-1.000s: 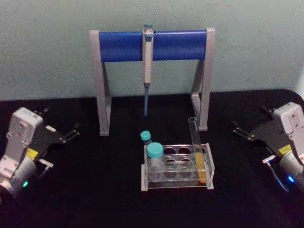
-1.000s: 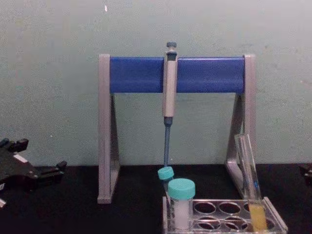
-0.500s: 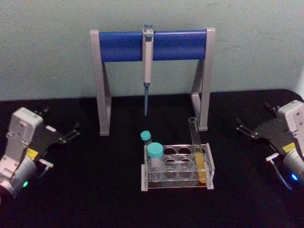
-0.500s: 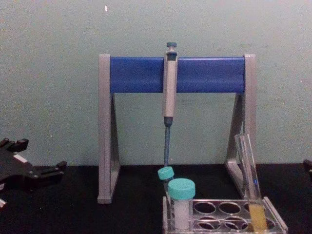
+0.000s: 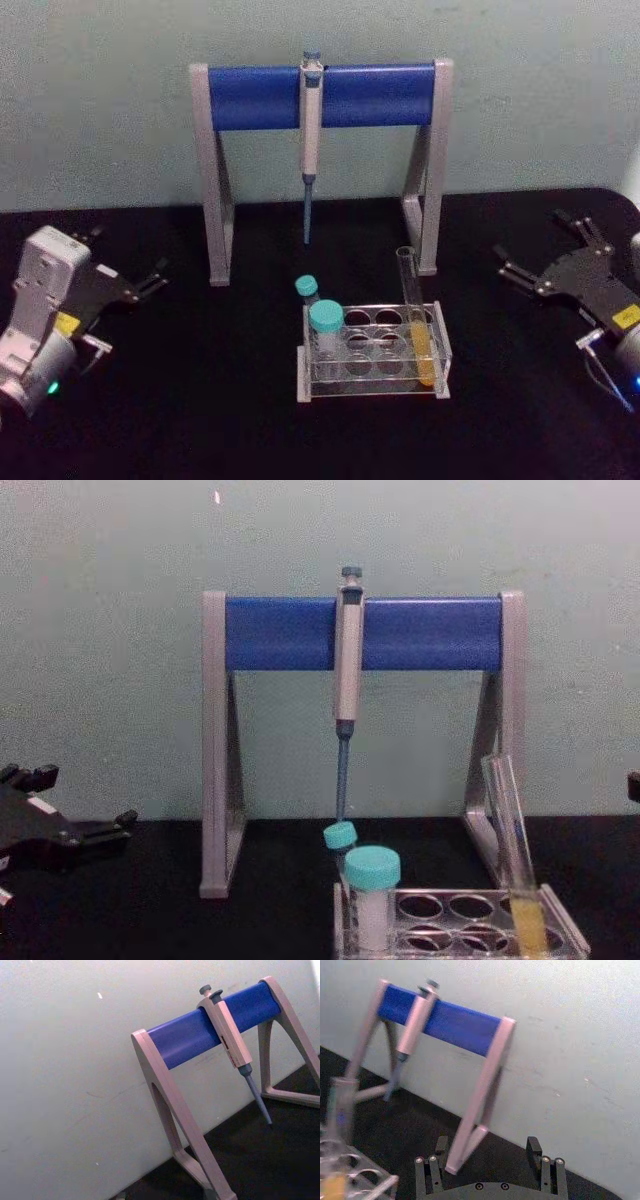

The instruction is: Pick up the test tube from the test tube rack, shake it, then place it back into the test tube rack.

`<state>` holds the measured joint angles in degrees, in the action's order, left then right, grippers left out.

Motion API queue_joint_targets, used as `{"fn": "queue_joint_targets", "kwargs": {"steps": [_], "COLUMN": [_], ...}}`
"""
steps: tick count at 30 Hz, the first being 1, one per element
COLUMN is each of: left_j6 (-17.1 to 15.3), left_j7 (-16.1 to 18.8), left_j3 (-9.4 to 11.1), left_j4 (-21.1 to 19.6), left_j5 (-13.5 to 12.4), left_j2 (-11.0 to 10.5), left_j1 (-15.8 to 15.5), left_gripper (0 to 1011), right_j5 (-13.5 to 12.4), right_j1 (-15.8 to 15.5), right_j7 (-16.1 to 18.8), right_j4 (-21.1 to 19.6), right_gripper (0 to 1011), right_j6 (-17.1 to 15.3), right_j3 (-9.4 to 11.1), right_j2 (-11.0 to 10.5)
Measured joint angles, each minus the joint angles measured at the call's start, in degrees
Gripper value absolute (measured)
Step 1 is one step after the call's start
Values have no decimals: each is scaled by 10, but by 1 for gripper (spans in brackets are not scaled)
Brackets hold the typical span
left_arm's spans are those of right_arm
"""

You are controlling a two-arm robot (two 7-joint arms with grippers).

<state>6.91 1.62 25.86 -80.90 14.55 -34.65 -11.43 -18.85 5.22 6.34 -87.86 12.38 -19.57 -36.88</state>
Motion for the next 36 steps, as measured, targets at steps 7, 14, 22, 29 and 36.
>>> {"fn": "queue_joint_targets", "kwargs": {"steps": [7,14,22,29,36], "left_j6": [0,0,0,0,0], "left_j7": [0,0,0,0,0], "left_j3": [0,0,0,0,0], "left_j4": [0,0,0,0,0], "left_j5": [0,0,0,0,0], "left_j2": [0,0,0,0,0], "left_j1": [0,0,0,0,0], "left_gripper": [1001,1001,1001,1001,1001], "right_j5": [-27,-61,-79,-86,-89], "right_j1": [-34,-45,-19,11,34], "right_j7": [50,99,159,199,225], "right_j4": [-47,-77,-80,-62,-42], "right_gripper": [1000,1000,1000,1000,1000], "right_j6": [15,-1,-35,-72,-111], "right_j3": [13,20,5,-15,-28], "right_j2": [-20,-29,-22,-4,14]}}
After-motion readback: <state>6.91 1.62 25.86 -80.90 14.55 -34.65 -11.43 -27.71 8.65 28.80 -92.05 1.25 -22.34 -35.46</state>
